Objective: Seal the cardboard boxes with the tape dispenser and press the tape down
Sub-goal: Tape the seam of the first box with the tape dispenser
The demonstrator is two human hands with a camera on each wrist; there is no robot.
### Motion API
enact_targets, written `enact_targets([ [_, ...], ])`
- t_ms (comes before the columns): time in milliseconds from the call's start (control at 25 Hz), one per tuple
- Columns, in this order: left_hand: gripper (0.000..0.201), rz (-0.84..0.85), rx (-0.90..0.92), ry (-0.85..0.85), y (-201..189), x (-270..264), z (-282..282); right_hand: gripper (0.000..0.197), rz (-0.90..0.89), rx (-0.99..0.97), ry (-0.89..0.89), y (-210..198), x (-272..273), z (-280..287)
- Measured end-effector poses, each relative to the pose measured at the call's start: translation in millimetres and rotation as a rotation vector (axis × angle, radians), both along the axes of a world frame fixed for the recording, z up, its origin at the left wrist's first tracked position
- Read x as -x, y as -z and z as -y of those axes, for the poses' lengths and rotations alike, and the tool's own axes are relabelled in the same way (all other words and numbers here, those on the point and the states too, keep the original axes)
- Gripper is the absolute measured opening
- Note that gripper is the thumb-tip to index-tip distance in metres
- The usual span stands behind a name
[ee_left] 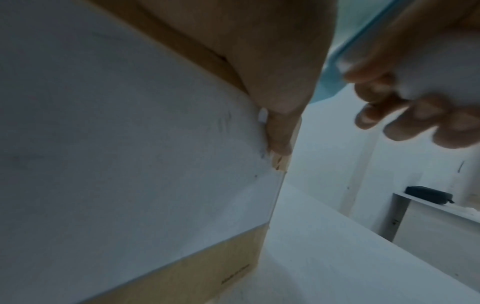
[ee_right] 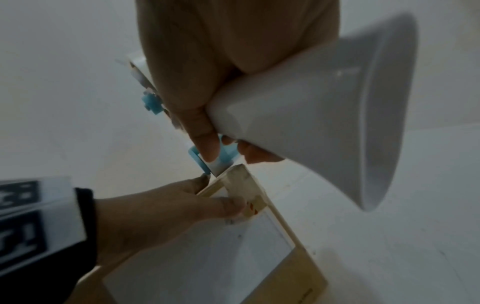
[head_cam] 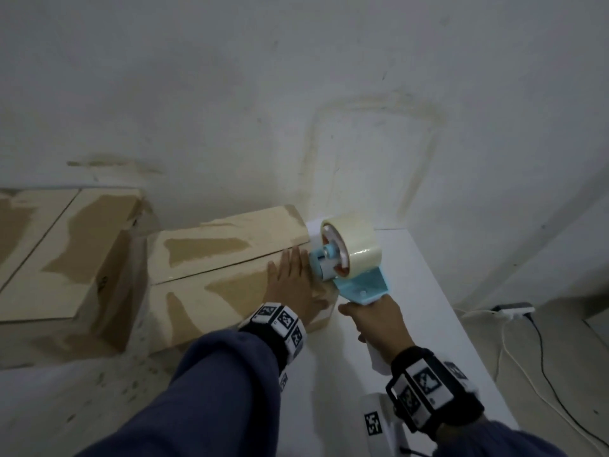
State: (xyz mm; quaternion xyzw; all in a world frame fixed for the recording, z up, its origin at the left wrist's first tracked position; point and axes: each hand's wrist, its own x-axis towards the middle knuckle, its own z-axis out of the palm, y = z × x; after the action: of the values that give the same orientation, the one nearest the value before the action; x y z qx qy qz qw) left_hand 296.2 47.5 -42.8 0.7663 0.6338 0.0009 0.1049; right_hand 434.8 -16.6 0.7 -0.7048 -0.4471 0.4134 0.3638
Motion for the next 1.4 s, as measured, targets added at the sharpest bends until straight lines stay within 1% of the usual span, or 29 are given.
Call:
enact_targets([
  [120, 0.099, 0.018, -0.016, 0.013, -0.8, -1.7, 2.5, 0.013, -0.012, 0.038, 0.029, 6.0, -13.9, 25.9],
  [240, 0.092, -0.022, -0.054, 0.06, -3.0, -7.2, -0.9, 0.013, -0.069, 0.033, 0.035, 8.6, -20.6, 36.7],
  [320, 0.088, -0.084, -0.07, 0.15, -5.3, -7.9, -12.7, 0.014, -0.08, 0.031, 0.033, 9.1, -24.2, 33.0],
  [440, 0.078, -0.174, -0.058, 0.346, -5.4, -7.7, -26.8, 0.015, -0.064, 0.027, 0.015, 11.1, -31.6, 26.1],
  [480, 0.076, -0.186, -0.062, 0.369, -4.8, -8.4, -29.4, 0.017, -0.051, 0.032, -0.003, 12.5, -33.8, 24.4],
  [520, 0.074, -0.181, -0.072, 0.37, -5.6, -9.3, -31.5, 0.017, -0.054, 0.046, -0.013, 12.7, -34.7, 22.9],
  [640, 0.069, -0.126, -0.102, 0.338, -7.8, -14.0, -34.7, 0.008, -0.142, 0.074, -0.007, 13.1, -32.0, 17.8],
  [720, 0.068, -0.116, -0.099, 0.322, -7.6, -15.6, -37.7, 0.011, -0.163, 0.061, 0.016, 13.7, -33.0, 15.6],
  [800, 0.071, -0.134, -0.064, 0.309, -5.1, -16.6, -41.1, 0.01, -0.154, 0.063, 0.035, 15.6, -38.4, 22.3],
  [920, 0.072, -0.148, -0.028, 0.303, -2.9, -15.9, -45.8, 0.01, -0.157, 0.096, 0.05, 24.5, -48.9, 46.8],
  [1040, 0.074, -0.124, 0.039, 0.312, -9.3, -13.4, -45.6, 0.011, -0.166, 0.116, 0.047, 32.3, -54.0, 59.1],
  [1120, 0.069, -0.079, 0.058, 0.297, -14.3, -14.1, -42.1, 0.011, -0.172, 0.123, 0.04, 34.8, -54.1, 56.4],
  [1240, 0.056, -0.022, 0.009, 0.234, -15.8, -20.6, -39.2, 0.013, -0.219, 0.146, 0.06, 42.4, -51.5, 50.0],
  [1400, 0.056, -0.022, -0.028, 0.218, -9.0, -25.3, -41.9, 0.016, -0.272, 0.196, 0.093, 60.5, -42.3, 39.3],
])
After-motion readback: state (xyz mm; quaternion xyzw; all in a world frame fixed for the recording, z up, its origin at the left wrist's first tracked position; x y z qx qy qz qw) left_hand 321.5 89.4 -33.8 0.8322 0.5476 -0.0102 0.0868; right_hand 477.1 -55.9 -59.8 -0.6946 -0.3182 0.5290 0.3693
